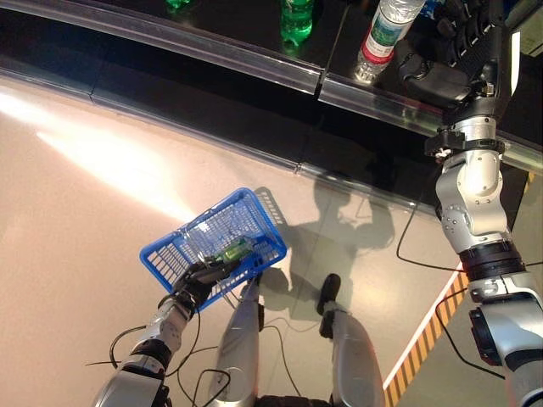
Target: Pick up the drink and place into the basket.
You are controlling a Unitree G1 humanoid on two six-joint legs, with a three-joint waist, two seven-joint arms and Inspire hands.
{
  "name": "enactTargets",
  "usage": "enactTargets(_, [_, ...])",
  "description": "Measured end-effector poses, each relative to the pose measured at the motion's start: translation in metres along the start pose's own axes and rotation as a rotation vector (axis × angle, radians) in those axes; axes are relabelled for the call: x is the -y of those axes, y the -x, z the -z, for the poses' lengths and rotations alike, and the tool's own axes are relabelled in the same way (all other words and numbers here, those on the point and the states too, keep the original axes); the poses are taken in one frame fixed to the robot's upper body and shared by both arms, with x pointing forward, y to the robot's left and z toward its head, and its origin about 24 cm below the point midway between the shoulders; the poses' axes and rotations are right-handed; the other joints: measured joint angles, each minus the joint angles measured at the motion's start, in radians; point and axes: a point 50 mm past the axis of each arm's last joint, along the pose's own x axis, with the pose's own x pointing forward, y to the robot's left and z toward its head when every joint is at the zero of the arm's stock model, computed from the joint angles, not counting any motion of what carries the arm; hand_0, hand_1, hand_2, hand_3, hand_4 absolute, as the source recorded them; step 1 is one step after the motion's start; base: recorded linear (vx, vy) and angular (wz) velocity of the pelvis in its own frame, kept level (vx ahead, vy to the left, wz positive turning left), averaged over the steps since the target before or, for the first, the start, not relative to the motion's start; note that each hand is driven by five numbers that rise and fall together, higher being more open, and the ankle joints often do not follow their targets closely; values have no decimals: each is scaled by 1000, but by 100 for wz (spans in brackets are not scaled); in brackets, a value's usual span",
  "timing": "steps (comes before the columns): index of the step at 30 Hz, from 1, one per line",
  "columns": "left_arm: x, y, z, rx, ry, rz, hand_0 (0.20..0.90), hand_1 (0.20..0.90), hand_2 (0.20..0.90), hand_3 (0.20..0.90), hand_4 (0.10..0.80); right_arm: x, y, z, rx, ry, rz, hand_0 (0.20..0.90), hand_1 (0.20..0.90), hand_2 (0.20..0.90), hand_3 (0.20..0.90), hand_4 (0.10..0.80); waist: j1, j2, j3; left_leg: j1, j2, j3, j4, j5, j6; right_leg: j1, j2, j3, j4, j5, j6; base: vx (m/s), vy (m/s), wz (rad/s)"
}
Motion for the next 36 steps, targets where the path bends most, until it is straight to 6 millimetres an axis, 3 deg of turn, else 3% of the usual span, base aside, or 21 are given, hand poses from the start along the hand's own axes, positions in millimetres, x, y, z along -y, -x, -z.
enactTargets(10, [2,-1,1,-5,9,9,300,300,300,200,100,21,-5,18,-140,38,72,900,900,900,900,800,20,5,3,10,-1,-2,-4,0,0,13,-1,-2,-6,2,2,0,0,0])
enactTargets(20, [4,-1,3,-23,-16,20,300,300,300,200,100,13,-19,17,-170,-2,48,900,900,900,900,800,31,6,3,42,-2,-5,-17,2,2,53,1,-7,-34,10,5,0,0,0])
enactTargets(28, [5,-1,3,-32,-17,27,300,300,300,200,100,11,-38,5,-157,-27,63,900,900,900,900,800,39,6,3,47,-7,-10,-19,2,3,78,-1,-24,-68,21,11,3,-4,2])
enactTargets(36, [8,-2,2,-31,-17,39,300,300,300,200,100,14,-40,10,-206,-5,76,900,900,900,900,800,64,6,3,47,-11,-24,-19,2,3,86,-3,-31,-68,21,11,4,1,5])
